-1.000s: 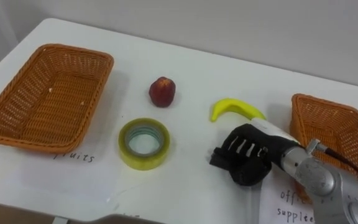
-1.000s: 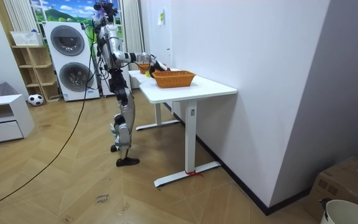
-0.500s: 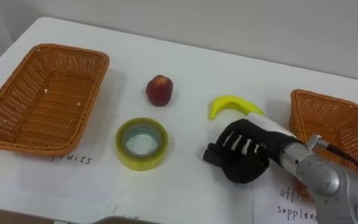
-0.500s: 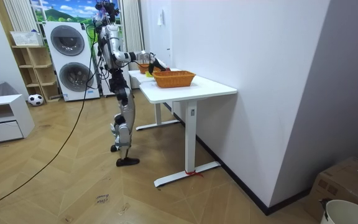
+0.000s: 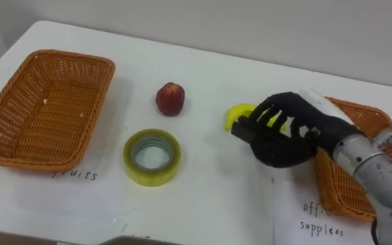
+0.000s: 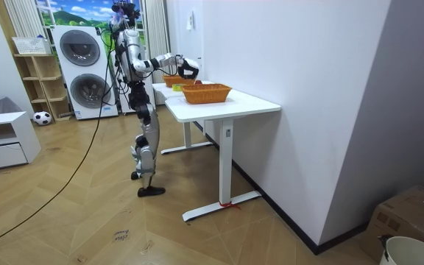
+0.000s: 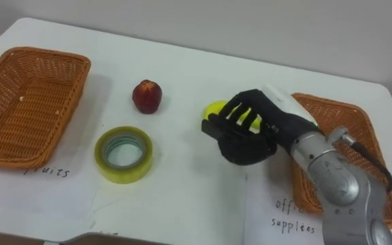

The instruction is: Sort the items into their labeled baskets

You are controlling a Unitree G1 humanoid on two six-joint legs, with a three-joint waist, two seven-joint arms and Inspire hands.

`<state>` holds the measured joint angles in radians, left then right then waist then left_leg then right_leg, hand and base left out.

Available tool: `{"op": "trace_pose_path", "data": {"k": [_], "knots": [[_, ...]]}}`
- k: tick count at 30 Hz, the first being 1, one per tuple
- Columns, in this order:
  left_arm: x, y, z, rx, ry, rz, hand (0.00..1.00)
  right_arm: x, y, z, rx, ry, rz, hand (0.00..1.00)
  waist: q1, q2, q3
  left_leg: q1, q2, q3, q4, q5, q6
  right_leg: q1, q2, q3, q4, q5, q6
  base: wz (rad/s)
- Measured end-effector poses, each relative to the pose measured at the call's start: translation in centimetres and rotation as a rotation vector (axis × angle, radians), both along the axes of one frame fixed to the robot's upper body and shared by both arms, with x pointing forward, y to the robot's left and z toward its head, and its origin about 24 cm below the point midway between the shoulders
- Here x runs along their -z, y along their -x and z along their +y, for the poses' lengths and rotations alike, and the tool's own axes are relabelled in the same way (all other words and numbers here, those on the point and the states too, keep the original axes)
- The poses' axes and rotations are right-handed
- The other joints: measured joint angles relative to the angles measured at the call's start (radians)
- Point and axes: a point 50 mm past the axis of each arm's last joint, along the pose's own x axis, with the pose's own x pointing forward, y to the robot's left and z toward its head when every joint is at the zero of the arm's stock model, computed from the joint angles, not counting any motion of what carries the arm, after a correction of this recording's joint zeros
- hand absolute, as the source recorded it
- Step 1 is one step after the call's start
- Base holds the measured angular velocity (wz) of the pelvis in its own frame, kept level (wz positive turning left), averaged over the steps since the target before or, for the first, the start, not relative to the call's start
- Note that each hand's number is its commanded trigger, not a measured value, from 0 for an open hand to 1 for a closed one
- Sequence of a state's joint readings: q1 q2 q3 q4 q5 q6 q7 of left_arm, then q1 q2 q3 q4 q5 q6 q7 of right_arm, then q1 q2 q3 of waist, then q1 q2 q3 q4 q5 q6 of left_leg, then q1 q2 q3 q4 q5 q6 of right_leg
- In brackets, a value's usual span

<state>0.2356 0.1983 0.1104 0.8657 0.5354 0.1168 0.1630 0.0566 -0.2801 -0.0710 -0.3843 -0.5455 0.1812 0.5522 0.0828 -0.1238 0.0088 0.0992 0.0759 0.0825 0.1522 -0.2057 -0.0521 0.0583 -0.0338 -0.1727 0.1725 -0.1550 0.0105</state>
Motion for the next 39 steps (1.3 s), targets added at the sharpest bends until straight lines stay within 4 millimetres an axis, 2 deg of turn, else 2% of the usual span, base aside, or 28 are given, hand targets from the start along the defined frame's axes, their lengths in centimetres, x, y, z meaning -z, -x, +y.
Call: {"op": "trace_pose_path", "data": {"k": [12,22,27,35,37,39], "knots": [[0.0,0.3,-0.1,-0.003,0.002,-0.002,0.00,-1.7,-0.1,-2.1,0.129,-0.090,-0.166,1.00,-0.010,0.000,0.0019,-0.003,0.000,0.004,-0.001,0.000,0.000,-0.003,0.000,-0.010,-0.003,0.000,0.000,0.00],[-0.2,0.4,-0.2,-0.002,0.004,-0.022,0.00,-3.0,-0.1,-3.6,0.210,-0.064,-0.285,1.00,-0.028,0.000,0.0012,0.001,0.001,0.005,0.001,0.000,0.000,-0.005,0.000,-0.007,-0.001,0.000,0.000,0.00],[0.0,1.5,-0.2,-0.009,0.006,0.006,0.00,-2.6,-0.2,-3.9,0.216,-0.072,-0.267,1.00,-0.051,-0.004,-0.0010,0.002,0.001,0.006,0.007,0.000,0.000,-0.003,0.000,-0.004,-0.001,0.000,0.000,-0.01],[0.3,3.0,-0.2,-0.023,0.011,0.055,0.00,-1.8,-0.2,-5.3,0.273,-0.072,-0.232,1.00,-0.070,0.002,0.0024,0.013,0.002,0.019,0.005,0.000,0.000,-0.004,0.000,0.008,0.011,0.000,0.000,-0.04],[0.4,3.3,-0.2,-0.027,0.021,0.075,0.00,-1.8,-0.2,-5.4,0.279,-0.071,-0.231,1.00,-0.080,0.008,0.0004,0.012,0.002,0.019,0.000,-0.002,0.002,-0.004,0.000,0.007,0.012,0.000,0.000,0.00],[0.5,3.5,-0.3,-0.030,0.027,0.088,0.00,-1.8,-0.2,-5.4,0.281,-0.071,-0.230,1.00,-0.087,0.012,-0.0050,0.013,0.002,0.021,-0.001,-0.004,0.004,-0.004,0.000,0.008,0.013,0.000,0.000,0.00]]}}
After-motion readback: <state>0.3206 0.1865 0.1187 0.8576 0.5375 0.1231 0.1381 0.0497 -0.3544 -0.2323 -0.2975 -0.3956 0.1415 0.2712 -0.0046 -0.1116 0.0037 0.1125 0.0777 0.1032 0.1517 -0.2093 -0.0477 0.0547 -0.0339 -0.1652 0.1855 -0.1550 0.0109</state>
